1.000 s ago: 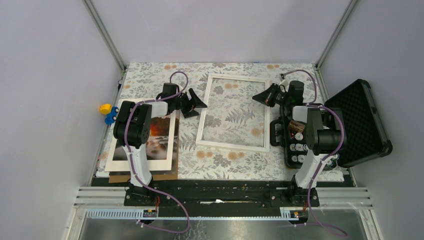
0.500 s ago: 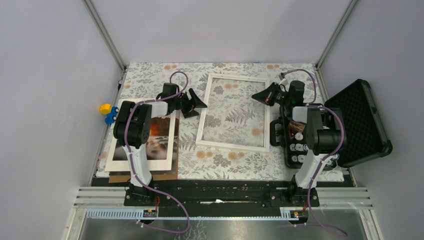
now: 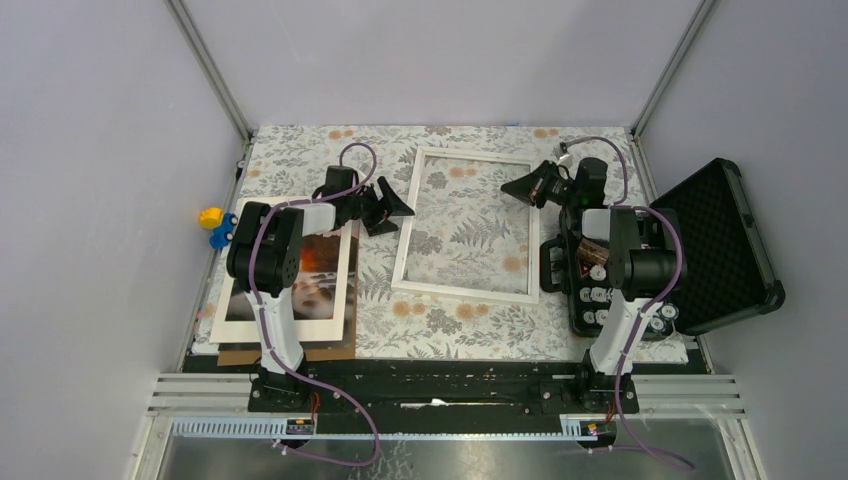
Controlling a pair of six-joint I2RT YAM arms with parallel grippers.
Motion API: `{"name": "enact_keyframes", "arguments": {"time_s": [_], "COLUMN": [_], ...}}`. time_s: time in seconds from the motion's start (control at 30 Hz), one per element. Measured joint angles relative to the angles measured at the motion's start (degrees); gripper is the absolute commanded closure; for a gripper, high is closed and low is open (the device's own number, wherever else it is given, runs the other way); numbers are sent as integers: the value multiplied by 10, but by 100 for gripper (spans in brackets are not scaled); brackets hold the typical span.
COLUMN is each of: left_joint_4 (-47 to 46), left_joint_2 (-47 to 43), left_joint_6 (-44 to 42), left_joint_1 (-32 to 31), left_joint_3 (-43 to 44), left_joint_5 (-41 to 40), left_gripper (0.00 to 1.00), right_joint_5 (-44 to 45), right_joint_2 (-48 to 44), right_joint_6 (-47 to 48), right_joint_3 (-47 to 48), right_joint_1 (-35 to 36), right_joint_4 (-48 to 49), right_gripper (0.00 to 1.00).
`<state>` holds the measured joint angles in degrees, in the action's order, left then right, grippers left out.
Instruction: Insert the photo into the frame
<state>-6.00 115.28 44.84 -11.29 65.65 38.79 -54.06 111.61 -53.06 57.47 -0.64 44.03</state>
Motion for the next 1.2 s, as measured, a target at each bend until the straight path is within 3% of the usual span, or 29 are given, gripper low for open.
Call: {"name": "enact_keyframes", "arguments": {"time_s": [0.5,1.2], "left_joint_4": [0,0], "left_joint_2": [0,0], "left_joint_6": [0,0], "left_joint_1": [0,0], "left_joint_3": [0,0], "left_joint_5": [0,0], "left_gripper": [20,20], "right_joint_5": [-26,-23], "right_joint_2": [28,59], "right_joint_6": [-132,-136], "right_joint_3": [3,9], "right_joint_1": [-3,-8], "right_joint_4": [94,103], "right_gripper": [100,100]}}
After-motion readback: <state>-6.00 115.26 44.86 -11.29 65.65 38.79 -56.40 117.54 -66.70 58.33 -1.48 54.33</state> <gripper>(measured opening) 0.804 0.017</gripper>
